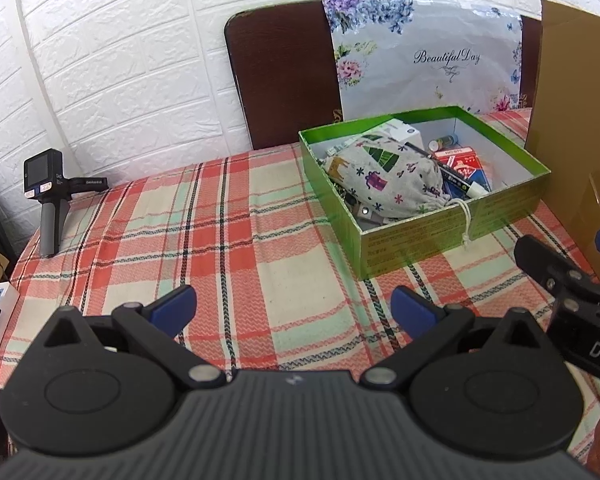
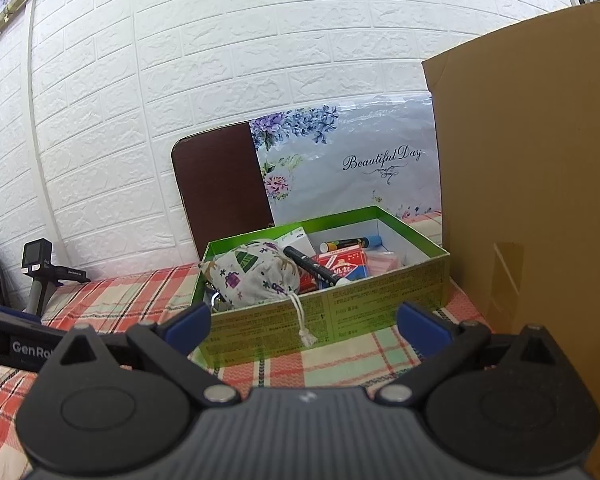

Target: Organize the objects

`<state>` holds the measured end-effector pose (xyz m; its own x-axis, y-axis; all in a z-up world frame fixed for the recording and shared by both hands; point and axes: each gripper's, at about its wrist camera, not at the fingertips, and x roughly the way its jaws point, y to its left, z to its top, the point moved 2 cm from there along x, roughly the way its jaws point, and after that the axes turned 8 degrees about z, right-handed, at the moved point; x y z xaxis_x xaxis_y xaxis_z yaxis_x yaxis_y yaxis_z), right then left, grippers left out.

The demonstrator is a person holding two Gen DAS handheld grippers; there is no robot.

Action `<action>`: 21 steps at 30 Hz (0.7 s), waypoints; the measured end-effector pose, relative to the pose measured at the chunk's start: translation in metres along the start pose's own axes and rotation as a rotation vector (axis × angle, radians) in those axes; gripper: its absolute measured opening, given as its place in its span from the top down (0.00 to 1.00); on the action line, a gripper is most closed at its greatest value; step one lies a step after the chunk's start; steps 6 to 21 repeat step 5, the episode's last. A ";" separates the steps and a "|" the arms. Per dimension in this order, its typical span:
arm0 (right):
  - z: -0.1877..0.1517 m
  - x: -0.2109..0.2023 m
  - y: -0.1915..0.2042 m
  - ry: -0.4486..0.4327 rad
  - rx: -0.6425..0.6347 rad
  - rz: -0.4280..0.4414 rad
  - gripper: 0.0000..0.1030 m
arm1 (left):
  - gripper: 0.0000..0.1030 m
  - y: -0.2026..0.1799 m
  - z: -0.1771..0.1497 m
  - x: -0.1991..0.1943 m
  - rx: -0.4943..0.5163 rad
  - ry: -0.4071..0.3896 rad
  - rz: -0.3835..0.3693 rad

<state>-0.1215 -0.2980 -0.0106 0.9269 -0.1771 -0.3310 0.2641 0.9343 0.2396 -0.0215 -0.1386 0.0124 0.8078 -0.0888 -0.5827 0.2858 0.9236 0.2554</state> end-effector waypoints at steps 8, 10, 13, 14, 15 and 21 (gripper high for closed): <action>0.000 0.000 0.002 0.002 -0.005 0.000 0.00 | 0.00 -0.002 0.000 -0.006 0.011 -0.040 -0.009; 0.000 0.000 0.002 0.002 -0.005 0.000 0.00 | 0.00 -0.002 0.000 -0.006 0.011 -0.040 -0.009; 0.000 0.000 0.002 0.002 -0.005 0.000 0.00 | 0.00 -0.002 0.000 -0.006 0.011 -0.040 -0.009; 0.000 0.000 0.002 0.002 -0.005 0.000 0.00 | 0.00 -0.002 0.000 -0.006 0.011 -0.040 -0.009; 0.000 0.000 0.002 0.002 -0.005 0.000 0.00 | 0.00 -0.002 0.000 -0.006 0.011 -0.040 -0.009; 0.000 0.000 0.002 0.002 -0.005 0.000 0.00 | 0.00 -0.002 0.000 -0.006 0.011 -0.040 -0.009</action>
